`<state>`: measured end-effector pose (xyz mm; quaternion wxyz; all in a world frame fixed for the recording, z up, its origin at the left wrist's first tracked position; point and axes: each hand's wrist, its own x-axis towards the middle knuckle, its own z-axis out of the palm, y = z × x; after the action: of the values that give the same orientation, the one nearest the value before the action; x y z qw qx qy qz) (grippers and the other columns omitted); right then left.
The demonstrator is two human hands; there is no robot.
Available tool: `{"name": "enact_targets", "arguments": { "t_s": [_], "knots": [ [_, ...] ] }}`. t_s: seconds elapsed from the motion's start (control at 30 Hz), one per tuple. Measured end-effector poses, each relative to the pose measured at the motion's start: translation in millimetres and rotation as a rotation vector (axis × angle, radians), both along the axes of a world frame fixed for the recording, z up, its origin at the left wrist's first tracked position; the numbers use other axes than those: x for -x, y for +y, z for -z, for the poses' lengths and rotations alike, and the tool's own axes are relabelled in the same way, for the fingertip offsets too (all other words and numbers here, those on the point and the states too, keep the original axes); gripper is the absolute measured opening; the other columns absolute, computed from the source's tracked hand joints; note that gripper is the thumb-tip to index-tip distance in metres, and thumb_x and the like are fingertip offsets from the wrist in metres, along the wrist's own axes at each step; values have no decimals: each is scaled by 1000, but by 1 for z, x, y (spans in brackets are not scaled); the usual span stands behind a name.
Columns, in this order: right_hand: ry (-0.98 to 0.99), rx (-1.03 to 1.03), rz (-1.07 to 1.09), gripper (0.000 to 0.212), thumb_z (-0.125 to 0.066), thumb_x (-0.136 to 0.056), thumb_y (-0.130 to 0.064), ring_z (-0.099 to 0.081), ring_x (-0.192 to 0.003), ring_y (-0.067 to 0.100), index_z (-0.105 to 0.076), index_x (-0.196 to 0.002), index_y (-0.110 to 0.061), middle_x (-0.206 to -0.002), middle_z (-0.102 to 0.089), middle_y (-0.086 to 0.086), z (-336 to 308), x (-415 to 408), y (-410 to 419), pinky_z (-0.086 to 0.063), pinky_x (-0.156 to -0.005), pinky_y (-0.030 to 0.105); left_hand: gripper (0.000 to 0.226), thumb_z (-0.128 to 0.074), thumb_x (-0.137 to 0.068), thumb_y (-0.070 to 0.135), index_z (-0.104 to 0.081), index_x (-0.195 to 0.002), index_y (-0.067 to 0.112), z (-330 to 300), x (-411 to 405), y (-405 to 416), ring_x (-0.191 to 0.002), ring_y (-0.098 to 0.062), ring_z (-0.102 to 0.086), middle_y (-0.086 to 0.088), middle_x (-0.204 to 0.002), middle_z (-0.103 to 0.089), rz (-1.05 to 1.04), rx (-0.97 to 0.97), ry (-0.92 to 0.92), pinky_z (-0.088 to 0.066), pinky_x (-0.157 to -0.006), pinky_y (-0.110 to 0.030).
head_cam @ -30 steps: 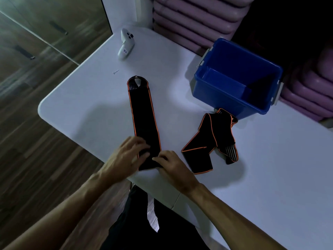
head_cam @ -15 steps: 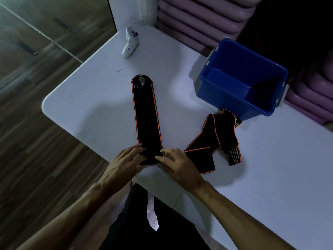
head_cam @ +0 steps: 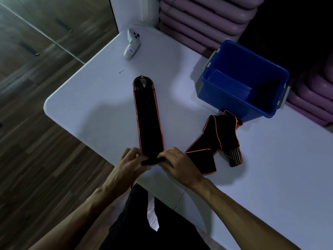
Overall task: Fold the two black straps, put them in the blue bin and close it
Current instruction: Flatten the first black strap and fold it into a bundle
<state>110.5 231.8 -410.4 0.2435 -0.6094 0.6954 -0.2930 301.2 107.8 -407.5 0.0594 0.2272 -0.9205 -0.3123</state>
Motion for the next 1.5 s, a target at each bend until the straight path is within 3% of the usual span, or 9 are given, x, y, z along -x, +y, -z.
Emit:
{"name": "enact_targets", "arguments": {
  "t_s": [0.3, 0.47, 0.63, 0.83, 0.97, 1.1, 1.23, 1.37, 1.5],
  "knots": [
    [-141, -114, 41, 18, -56, -97, -24, -57, -94, 9, -66, -107, -11, -101, -66, 0, -8, 8, -16, -47, -82, 24, 51, -42, -84, 67, -71, -107, 30, -3, 11, -16, -88, -4, -54, 14, -95, -63, -142, -223, -62, -37, -74, -9],
    [-150, -134, 166, 14, -58, -95, -17, -55, -96, 15, -69, -100, -8, -99, -59, 3, -2, -2, -21, -48, -86, 28, 22, -72, -80, 36, -70, -92, 18, -6, 23, -15, -75, -10, -59, 3, -74, -67, -342, -340, -60, -43, -62, -16],
    [-139, -99, 236, 6, -62, -92, -10, -56, -90, 16, -65, -97, -12, -93, -60, 2, -4, -8, -30, -50, -81, 34, 25, -77, -76, 36, -60, -84, 19, -6, 30, -16, -59, -18, -61, -4, -63, -68, -510, -446, -86, -43, -51, -26],
    [203, -85, 40, 46, -67, -89, -33, -50, -108, 29, -60, -129, -12, -128, -51, 11, 1, -8, -7, -52, -86, 38, 22, -74, -79, 38, -60, -73, 22, -8, 31, -10, -47, -9, -49, -1, -57, -63, -567, -436, -74, -35, -47, -24],
    [312, -39, -41, 47, -70, -86, -19, -50, -103, 32, -58, -131, -10, -125, -53, 12, 7, 1, -9, -54, -76, 46, 23, -73, -80, 38, -59, -74, 21, -10, 33, -7, -42, -6, -41, 4, -49, -52, -637, -458, -81, -30, -44, -21],
    [350, 3, -107, 44, -68, -89, -14, -51, -103, 30, -58, -131, -7, -114, -60, 10, 12, 6, -19, -53, -69, 45, 5, -69, -85, 29, -67, -85, 25, -11, 27, -2, -69, -8, -61, 2, -79, -65, -581, -379, 37, -51, -61, -24],
    [364, 3, -102, 43, -68, -88, -12, -51, -101, 29, -58, -130, -8, -109, -60, 8, 12, 9, -20, -52, -66, 44, 36, -60, -89, 38, -66, -117, 17, 4, 5, -6, -100, -14, -55, -4, -120, -52, -213, -9, 71, -50, -81, -20],
    [336, -13, -92, 37, -63, -91, -17, -49, -107, 30, -58, -127, -8, -118, -57, 9, 10, 9, -25, -53, -73, 47, 50, -40, -97, 45, -64, -119, 7, 5, 5, -14, -100, -20, -51, -7, -114, -54, -62, 226, 38, -54, -74, -29],
    [268, -65, -71, 37, -43, -98, -28, -44, -107, 25, -60, -124, -7, -116, -60, 8, 4, 13, -34, -52, -79, 46, 54, -36, -98, 48, -62, -124, 9, 0, 13, -25, -96, -18, -56, -5, -106, -61, -66, 60, -21, -50, -81, -27]
  ]
}}
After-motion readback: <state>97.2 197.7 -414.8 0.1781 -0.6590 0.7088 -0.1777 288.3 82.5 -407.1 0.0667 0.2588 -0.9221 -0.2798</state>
